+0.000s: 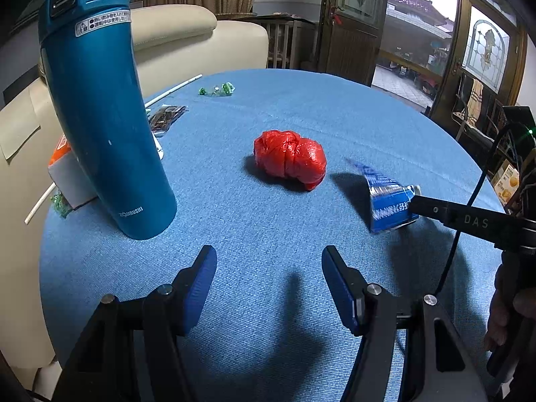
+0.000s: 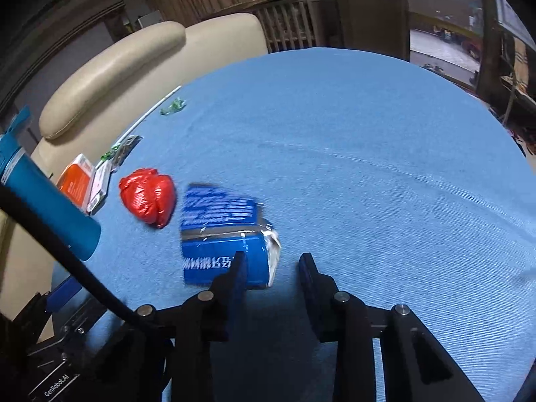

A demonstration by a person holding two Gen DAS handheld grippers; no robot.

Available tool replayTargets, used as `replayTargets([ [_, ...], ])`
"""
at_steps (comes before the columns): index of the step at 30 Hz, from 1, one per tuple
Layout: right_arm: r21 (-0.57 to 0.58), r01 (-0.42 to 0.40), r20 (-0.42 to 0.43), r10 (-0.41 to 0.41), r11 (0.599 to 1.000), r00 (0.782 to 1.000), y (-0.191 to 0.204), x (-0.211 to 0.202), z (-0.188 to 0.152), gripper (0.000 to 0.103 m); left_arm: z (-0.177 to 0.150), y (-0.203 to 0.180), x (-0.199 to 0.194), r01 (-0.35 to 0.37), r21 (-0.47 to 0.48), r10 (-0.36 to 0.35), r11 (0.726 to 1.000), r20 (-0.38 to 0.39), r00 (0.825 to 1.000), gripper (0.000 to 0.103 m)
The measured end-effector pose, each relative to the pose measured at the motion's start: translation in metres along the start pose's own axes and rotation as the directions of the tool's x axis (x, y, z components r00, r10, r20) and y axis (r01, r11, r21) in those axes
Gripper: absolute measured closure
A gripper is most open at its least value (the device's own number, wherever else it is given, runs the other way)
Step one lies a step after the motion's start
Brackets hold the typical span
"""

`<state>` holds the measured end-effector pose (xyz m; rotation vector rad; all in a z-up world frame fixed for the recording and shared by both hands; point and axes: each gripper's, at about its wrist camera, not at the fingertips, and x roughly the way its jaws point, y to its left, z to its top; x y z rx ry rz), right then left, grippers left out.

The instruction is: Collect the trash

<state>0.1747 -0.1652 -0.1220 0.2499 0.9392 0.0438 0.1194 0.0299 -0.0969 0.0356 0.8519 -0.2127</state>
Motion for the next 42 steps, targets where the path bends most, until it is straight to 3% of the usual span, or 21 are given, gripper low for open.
replayTargets([
  [9,0.099,-0.003,-0.050,0.008,0.995,0.999,-0.026,-0.003,0.000,0.066,-0.001,0.001,0.000,0.000,-0.003,0.000,1.000,-0.001,1.000,0.037],
  [11,0.131,-0.024,-0.038,0.030,0.991,0.999,-0.034,-0.008,0.000,0.045,0.000,0.000,0.000,-0.001,-0.002,0.001,1.000,-0.001,1.000,0.037],
  [12,0.142,-0.040,-0.014,0.042,0.989,0.999,-0.037,-0.013,0.001,0.028,0.000,0.000,-0.001,-0.001,-0.003,0.001,1.000,0.000,1.000,0.037],
  [17,0.090,-0.098,0.065,0.093,0.991,0.994,-0.026,-0.030,0.006,0.028,0.001,-0.001,-0.004,0.000,-0.004,0.000,1.000,0.006,1.000,0.037],
  [23,0.048,-0.145,-0.017,0.146,0.988,0.989,-0.004,-0.008,0.009,0.028,0.001,0.000,-0.004,-0.002,-0.003,0.003,1.000,0.006,1.000,0.037],
  [29,0.006,-0.137,-0.017,0.137,0.991,0.990,0.013,0.016,0.016,0.026,0.000,0.002,-0.001,-0.003,-0.010,0.003,1.000,-0.001,1.000,0.037],
  [32,-0.048,-0.096,-0.016,0.095,0.994,0.995,0.023,0.025,0.020,0.024,0.000,0.003,0.000,0.002,-0.011,-0.002,1.000,-0.001,1.000,0.037],
  [35,-0.065,-0.134,-0.032,0.132,0.989,0.991,0.030,0.030,0.021,0.023,0.001,0.004,0.001,0.003,-0.012,-0.003,1.000,-0.001,1.000,0.037],
  [42,-0.215,0.002,-0.017,-0.006,0.977,1.000,0.054,0.042,0.014,0.020,0.000,0.004,0.005,0.006,-0.011,-0.006,1.000,-0.011,1.000,0.037],
])
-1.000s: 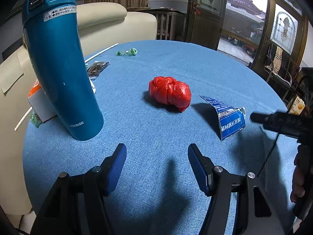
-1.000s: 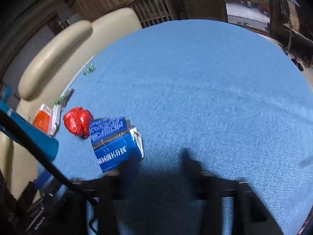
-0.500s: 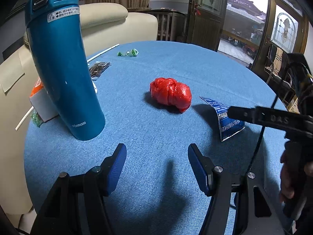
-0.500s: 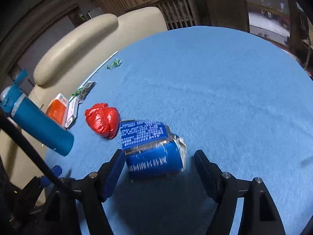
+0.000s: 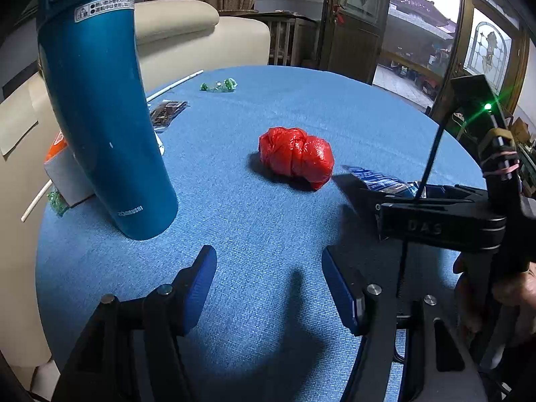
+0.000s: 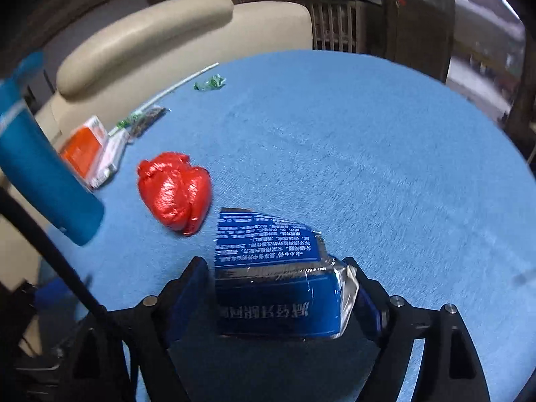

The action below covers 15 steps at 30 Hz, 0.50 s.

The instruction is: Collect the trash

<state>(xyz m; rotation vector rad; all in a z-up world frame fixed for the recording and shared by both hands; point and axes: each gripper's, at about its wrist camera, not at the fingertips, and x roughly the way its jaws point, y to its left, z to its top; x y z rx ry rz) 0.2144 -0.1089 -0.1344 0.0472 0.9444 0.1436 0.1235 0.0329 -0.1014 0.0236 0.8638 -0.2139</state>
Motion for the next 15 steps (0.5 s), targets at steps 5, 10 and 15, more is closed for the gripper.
replayTargets([
  [5,-0.001,0.066,0.021,-0.066,0.998,0.998,-0.004,0.002,-0.001,0.022,-0.001,0.000,0.002,-0.002,-0.001,0.002,1.000,-0.005,1.000,0.037],
  [10,0.012,0.071,0.032,-0.072,0.997,0.997,-0.009,-0.001,-0.001,0.026,-0.001,0.000,0.005,-0.005,-0.004,0.005,1.000,-0.011,1.000,0.037],
  [15,0.071,0.058,0.043,-0.061,0.996,0.997,-0.022,-0.006,-0.005,0.026,0.000,-0.002,0.005,-0.009,0.004,0.009,1.000,-0.010,1.000,0.037],
])
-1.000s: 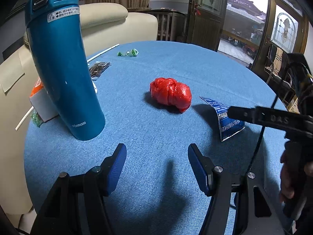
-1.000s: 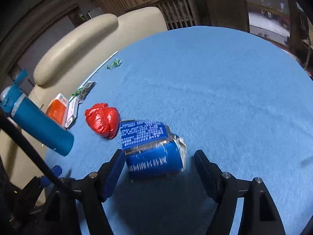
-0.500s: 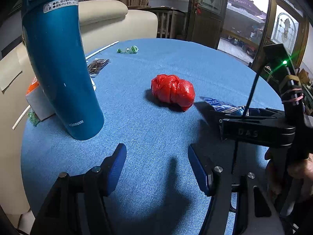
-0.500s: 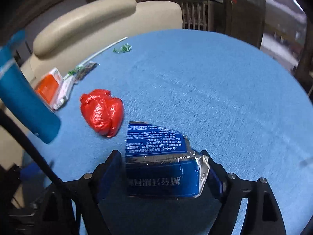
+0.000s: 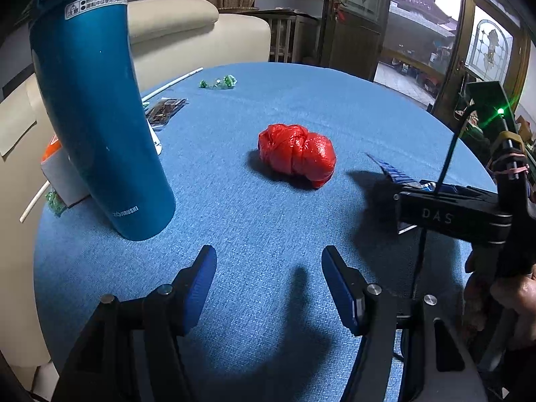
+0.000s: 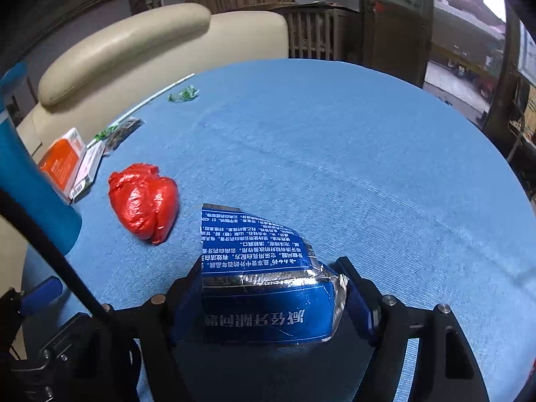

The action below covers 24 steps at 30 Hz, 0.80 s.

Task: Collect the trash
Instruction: 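Grasp the red plastic bag with the left tool while the right tool holds the carton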

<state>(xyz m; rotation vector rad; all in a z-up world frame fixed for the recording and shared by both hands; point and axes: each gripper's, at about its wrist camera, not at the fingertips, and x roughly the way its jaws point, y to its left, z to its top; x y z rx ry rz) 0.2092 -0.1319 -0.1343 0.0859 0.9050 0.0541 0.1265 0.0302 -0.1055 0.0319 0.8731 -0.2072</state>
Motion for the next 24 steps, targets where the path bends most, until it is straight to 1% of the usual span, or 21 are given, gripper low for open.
replayTargets([
  [13,0.097,0.017,0.037,-0.021,0.995,0.999,-0.034,-0.012,0.000,0.026,0.014,-0.009,0.002,-0.012,0.032,0.012,0.999,0.005,1.000,0.037],
  [18,0.132,0.015,0.051,-0.022,0.991,0.998,-0.048,-0.018,-0.001,0.026,0.018,-0.013,0.005,-0.021,0.041,0.021,0.999,-0.004,1.000,0.037],
  [24,0.167,0.000,0.075,-0.012,0.986,0.997,-0.061,-0.024,-0.001,0.026,0.022,-0.012,0.013,-0.052,0.028,0.053,0.998,-0.035,0.998,0.037],
])
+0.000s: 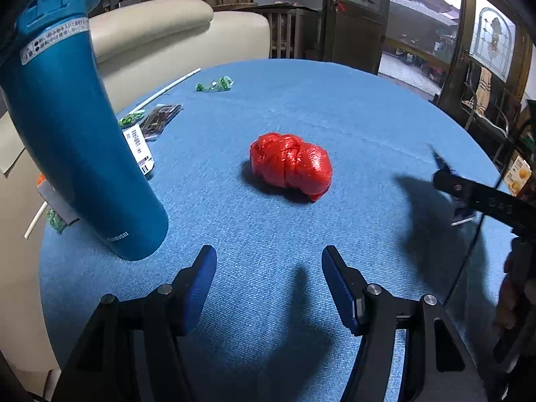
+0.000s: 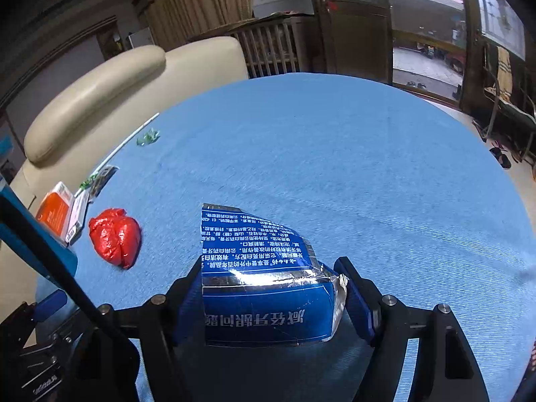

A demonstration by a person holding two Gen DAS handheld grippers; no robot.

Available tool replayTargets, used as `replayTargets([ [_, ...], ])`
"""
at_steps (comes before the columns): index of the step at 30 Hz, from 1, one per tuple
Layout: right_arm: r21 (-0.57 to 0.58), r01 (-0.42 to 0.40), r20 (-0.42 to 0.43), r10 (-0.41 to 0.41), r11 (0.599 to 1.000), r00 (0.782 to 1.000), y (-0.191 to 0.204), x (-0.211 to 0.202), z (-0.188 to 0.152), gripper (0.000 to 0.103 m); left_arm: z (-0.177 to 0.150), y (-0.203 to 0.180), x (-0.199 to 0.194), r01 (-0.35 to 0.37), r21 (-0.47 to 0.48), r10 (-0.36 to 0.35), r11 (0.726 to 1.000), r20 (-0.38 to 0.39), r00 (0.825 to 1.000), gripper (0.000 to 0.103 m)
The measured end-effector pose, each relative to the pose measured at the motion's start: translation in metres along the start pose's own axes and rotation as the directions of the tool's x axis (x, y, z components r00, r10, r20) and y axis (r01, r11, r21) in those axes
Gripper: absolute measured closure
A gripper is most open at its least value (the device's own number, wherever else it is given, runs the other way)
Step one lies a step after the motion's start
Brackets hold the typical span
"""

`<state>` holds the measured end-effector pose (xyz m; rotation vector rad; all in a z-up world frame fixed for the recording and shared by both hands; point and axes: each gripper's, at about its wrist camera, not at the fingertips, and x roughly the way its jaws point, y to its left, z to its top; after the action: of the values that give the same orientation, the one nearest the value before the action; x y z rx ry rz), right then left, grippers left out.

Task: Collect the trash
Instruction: 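Grasp the red plastic bag with the left tool while the right tool holds the carton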

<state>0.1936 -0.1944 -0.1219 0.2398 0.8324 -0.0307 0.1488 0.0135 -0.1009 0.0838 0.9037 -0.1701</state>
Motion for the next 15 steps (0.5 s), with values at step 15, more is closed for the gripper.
replayTargets([
  [15,0.050,-0.043,0.021,0.042,0.998,0.999,-0.023,-0.004,-0.003,0.026,0.069,-0.001,0.020,-0.019,-0.096,0.022,0.995,0.029,0.999,0.028],
])
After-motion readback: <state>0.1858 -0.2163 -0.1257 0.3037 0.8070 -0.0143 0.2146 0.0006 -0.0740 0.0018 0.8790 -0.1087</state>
